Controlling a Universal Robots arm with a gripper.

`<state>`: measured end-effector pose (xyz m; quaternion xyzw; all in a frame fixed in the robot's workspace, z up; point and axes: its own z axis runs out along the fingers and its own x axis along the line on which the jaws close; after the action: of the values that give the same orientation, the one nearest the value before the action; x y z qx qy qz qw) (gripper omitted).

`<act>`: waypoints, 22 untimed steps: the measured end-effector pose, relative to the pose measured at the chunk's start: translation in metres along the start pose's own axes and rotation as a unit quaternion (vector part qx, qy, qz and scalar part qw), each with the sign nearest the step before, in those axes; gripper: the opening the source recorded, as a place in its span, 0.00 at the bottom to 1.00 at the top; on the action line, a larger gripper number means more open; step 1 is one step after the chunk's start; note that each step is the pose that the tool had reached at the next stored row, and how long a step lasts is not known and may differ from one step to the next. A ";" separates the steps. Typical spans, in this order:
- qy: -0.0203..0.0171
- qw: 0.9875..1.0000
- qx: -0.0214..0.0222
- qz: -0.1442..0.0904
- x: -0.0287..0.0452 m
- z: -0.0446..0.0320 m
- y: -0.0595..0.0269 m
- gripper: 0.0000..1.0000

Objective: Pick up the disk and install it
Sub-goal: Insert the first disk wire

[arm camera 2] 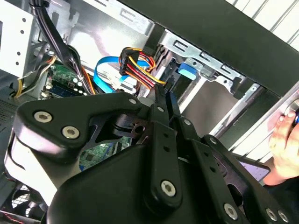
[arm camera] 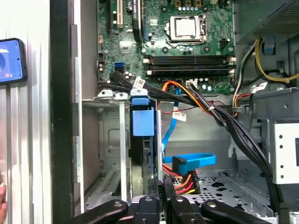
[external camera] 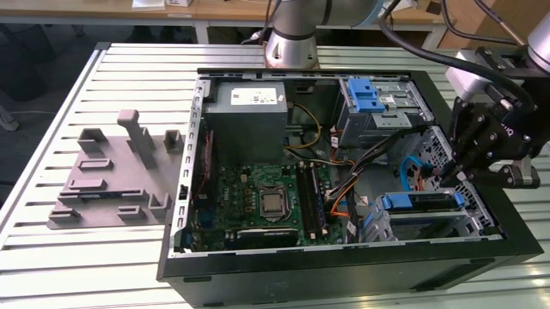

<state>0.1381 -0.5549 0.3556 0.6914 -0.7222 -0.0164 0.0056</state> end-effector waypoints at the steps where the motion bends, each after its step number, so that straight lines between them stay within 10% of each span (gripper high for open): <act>1: 0.000 1.000 0.000 -0.001 0.0012 0.0003 0.0009 0.16; 6: -0.005 1.000 0.000 -0.004 0.0025 0.0041 0.0053 0.16; 10: -0.022 1.000 -0.001 -0.005 0.0053 0.0068 0.0052 0.16; 22: -0.022 1.000 -0.001 -0.015 0.0111 0.0137 0.0048 0.16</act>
<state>0.1324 -0.5656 0.3419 0.7017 -0.7116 -0.0326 -0.0100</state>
